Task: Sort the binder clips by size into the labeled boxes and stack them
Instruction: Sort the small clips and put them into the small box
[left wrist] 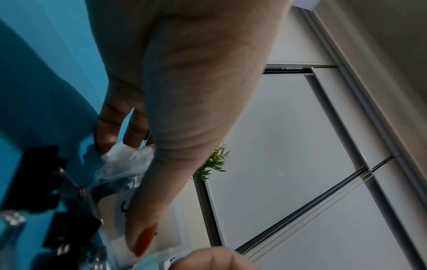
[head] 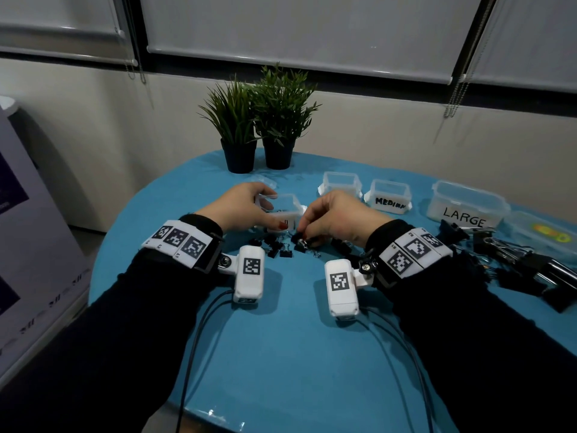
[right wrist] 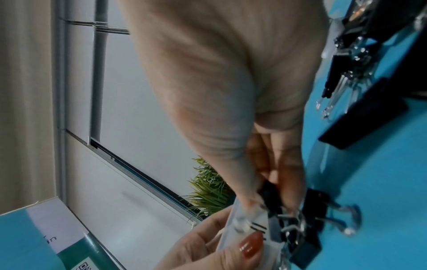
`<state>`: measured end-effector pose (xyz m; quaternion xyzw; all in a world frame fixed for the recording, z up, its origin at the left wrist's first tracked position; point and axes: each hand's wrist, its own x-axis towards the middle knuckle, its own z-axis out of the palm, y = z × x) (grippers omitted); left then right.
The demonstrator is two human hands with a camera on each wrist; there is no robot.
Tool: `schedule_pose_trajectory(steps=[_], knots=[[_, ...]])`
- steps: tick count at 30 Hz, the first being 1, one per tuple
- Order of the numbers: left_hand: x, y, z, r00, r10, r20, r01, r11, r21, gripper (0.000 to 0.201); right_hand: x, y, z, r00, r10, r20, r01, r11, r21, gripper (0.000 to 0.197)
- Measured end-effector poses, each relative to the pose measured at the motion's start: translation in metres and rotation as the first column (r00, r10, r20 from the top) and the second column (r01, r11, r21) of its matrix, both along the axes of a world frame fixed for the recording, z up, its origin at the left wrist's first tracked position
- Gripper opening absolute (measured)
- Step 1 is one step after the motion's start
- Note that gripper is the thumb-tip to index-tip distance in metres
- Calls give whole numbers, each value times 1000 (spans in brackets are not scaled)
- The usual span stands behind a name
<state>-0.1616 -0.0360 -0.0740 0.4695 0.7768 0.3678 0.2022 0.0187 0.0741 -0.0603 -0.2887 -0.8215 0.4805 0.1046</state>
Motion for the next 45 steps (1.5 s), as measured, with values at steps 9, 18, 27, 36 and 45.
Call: schedule_pose_trajectory(steps=[9, 18, 27, 36, 45], knots=[[0, -2, 1, 1000, 9, -12, -9, 1000, 2, 70, 1, -7, 7, 996, 71, 55, -79, 985, 154, 26], [0, -2, 1, 999, 27, -19, -26, 1000, 7, 71, -2, -7, 4, 994, 39, 102, -63, 969, 237, 9], [0, -1, 2, 1000, 28, -11, -28, 1000, 6, 74, -7, 2, 3, 924, -205, -324, 169, 976, -135, 19], [-1, -1, 1, 1000, 3, -19, -3, 1000, -2, 71, -17, -3, 5, 801, -227, -555, 103, 964, -246, 18], [-5, -2, 0, 998, 67, -4, -67, 997, 44, 72, -23, -12, 4, 936, 17, -350, 43, 985, 164, 17]])
